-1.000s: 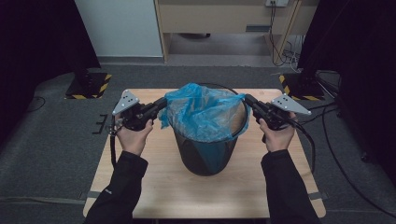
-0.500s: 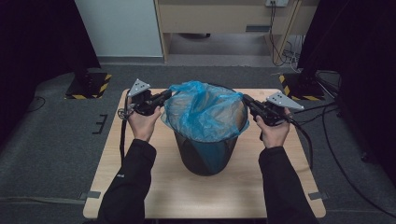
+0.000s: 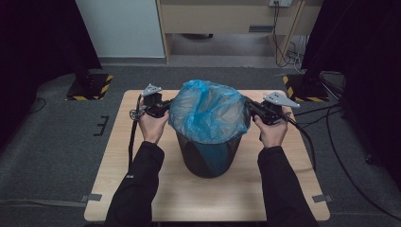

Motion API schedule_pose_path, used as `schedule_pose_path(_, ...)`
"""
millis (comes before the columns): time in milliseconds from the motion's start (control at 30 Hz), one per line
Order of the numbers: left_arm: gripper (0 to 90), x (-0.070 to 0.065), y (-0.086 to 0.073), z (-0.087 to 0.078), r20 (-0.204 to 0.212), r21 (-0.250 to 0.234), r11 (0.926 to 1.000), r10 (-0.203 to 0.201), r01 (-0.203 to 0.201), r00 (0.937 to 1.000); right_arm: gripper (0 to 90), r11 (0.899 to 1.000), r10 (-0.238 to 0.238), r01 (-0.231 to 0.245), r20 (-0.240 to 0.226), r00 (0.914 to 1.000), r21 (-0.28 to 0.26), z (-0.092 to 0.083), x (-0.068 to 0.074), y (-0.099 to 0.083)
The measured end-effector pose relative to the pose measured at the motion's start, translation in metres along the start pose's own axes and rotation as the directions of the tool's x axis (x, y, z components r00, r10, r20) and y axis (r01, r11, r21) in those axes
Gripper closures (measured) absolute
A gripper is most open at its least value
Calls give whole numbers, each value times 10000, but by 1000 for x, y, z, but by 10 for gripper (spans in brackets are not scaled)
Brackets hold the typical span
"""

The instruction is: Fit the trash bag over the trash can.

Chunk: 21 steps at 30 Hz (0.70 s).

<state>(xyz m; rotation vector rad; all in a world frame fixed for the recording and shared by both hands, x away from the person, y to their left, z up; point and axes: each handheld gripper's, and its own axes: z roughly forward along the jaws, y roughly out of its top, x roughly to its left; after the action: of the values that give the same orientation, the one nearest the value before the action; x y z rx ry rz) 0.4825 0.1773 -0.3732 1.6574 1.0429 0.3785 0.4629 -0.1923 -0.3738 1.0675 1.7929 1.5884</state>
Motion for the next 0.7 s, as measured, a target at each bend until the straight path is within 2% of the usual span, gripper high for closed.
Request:
schedule_pose_path(67, 895, 1, 0, -1, -76, -52, 10000, -33, 33, 10000, 898, 10000, 49, -49, 3, 10000, 23, 2, -1, 1)
schedule_pose_path(133, 895, 3, 2, -4, -180, -457, 9989, -147, 138, 9997, 897, 10000, 65, -65, 35, 10000, 20, 4, -1, 0)
schedule_pose_path(200, 894, 7, 6, -9, -178, -1203, 9920, -401, 377, 9990, 898, 9998, 98, -99, 101, 9999, 142, 6, -1, -1)
schedule_pose_path(233, 894, 10, 9, -12, -158, -1626, 9859, -435, 404, 9989, 897, 9999, 99, -101, 115, 9999, 136, 7, -2, -2)
schedule_pose_path(267, 893, 11, 11, -13, -114, -1745, 9834, -519, 491, 9986, 897, 9996, 215, -216, 83, 9997, 169, 8, -2, -3)
schedule_pose_path(300, 893, 11, 13, -13, -148, -1755, 9835, -481, 448, 9987, 898, 9995, 240, -240, 32, 9997, 201, 10, -2, -4)
schedule_pose_path(333, 893, 10, 15, -12, -310, -1783, 9838, -261, 202, 9992, 898, 9995, 239, -239, 4, 9997, 221, 11, -1, -5)
schedule_pose_path(400, 891, 9, 18, -8, -365, -1415, 9899, 19, -71, 9993, 899, 9988, 216, -212, -83, 9997, 435, 13, 1, -8)
schedule_pose_path(500, 876, 7, 20, -1, -403, -1434, 9887, 385, -439, 9984, 898, 9975, 224, -214, -152, 9996, 673, 14, 1, -12)
schedule_pose_path(533, 873, 7, 20, 2, -353, -1458, 9881, 451, -498, 9984, 898, 9976, 152, -141, -153, 9998, 674, 13, 1, -13)
schedule_pose_path(600, 868, 8, 19, 5, -185, -1481, 9884, 312, -336, 9993, 898, 9973, 221, -209, -173, 9996, 706, 11, -1, -15)
schedule_pose_path(700, 871, 10, 16, 8, -53, -1068, 9939, 272, -276, 9996, 898, 9970, 297, -285, -163, 9994, 715, 9, -3, -16)
